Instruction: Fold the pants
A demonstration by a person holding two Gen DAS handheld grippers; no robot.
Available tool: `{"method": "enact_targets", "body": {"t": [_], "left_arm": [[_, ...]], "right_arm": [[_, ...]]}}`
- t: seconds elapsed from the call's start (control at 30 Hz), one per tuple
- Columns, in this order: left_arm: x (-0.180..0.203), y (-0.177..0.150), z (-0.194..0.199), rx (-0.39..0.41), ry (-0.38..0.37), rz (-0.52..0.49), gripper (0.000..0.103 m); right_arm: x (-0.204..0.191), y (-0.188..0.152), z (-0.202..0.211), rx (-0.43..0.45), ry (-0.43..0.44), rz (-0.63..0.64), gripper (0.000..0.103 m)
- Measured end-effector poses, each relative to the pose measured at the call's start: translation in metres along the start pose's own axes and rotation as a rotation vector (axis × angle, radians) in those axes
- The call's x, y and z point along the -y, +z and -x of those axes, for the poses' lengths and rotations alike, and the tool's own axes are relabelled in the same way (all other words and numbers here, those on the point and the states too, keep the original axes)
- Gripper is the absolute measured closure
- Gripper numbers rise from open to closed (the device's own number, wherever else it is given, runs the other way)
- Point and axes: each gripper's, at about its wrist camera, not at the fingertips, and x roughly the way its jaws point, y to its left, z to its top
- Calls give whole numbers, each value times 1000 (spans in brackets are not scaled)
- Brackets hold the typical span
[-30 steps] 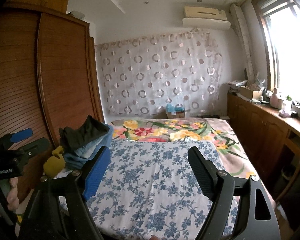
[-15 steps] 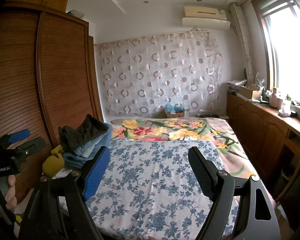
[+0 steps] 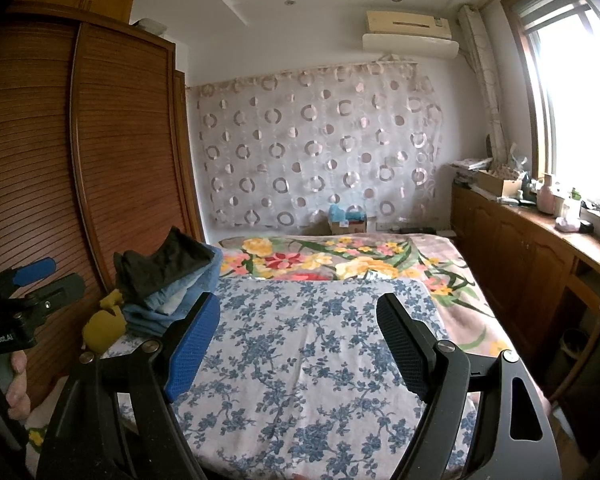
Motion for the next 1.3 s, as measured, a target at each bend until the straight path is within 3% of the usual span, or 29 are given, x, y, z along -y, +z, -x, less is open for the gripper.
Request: {"method": "enact_targets", "body": {"t": [1.3], "left_arm": [[-2, -1, 0, 1, -1, 0, 1]], "right_arm": [[-1, -2, 0, 3, -7, 0, 20]]}}
